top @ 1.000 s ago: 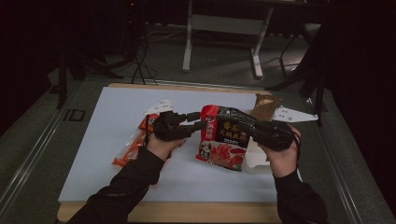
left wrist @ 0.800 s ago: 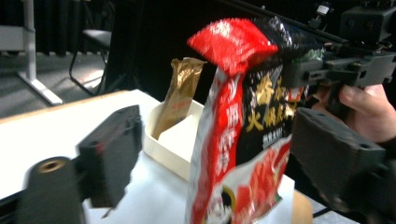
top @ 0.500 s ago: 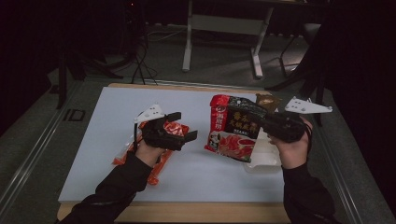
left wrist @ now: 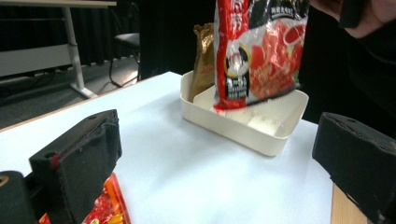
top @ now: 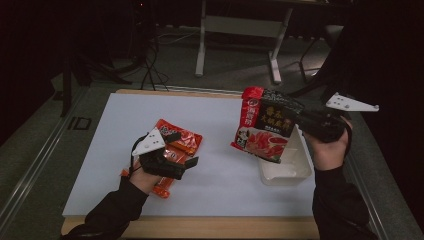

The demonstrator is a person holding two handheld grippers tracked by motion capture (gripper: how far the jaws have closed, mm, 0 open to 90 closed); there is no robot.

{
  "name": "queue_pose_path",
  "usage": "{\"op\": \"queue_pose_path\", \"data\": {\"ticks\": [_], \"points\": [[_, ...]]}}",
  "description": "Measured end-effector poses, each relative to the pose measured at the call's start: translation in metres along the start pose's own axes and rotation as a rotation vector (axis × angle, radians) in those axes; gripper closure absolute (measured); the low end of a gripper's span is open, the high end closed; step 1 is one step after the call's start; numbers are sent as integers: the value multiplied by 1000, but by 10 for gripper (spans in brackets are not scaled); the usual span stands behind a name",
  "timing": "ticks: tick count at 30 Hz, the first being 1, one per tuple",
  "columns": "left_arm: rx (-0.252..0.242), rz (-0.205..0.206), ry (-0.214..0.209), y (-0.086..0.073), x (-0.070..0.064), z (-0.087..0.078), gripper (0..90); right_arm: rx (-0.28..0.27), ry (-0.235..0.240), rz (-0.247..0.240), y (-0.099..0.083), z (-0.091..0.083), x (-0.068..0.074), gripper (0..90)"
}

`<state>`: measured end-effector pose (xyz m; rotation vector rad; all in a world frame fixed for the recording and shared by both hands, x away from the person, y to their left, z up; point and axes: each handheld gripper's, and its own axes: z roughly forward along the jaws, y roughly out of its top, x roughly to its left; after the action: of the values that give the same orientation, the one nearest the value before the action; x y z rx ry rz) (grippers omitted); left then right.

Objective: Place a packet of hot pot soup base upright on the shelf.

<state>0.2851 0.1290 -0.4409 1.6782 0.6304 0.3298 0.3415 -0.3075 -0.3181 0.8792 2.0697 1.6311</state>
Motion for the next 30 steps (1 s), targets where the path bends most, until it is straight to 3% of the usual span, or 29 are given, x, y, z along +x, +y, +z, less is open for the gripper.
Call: {"op": "queue_pose_path", "data": {"ticks": [5,13,19,24,30], "points": [[9,-26,16,-10,2,-10,17,-11,-26,3,2,-6,-9,774],[46,-15,38,-33,-1,-23,17,-38,-82,10,4,-23,-33,775],[57,-29,44,-49,-1,-31,17,-24,-134,19,-1,-33,-51,775],[63,-27,52,-58,-3,-36,17,-8,-160,31,-11,-34,-67,774],[54,-34,47,-68,-2,-40,17,-1,-156,54,-23,-26,-83,774]]}}
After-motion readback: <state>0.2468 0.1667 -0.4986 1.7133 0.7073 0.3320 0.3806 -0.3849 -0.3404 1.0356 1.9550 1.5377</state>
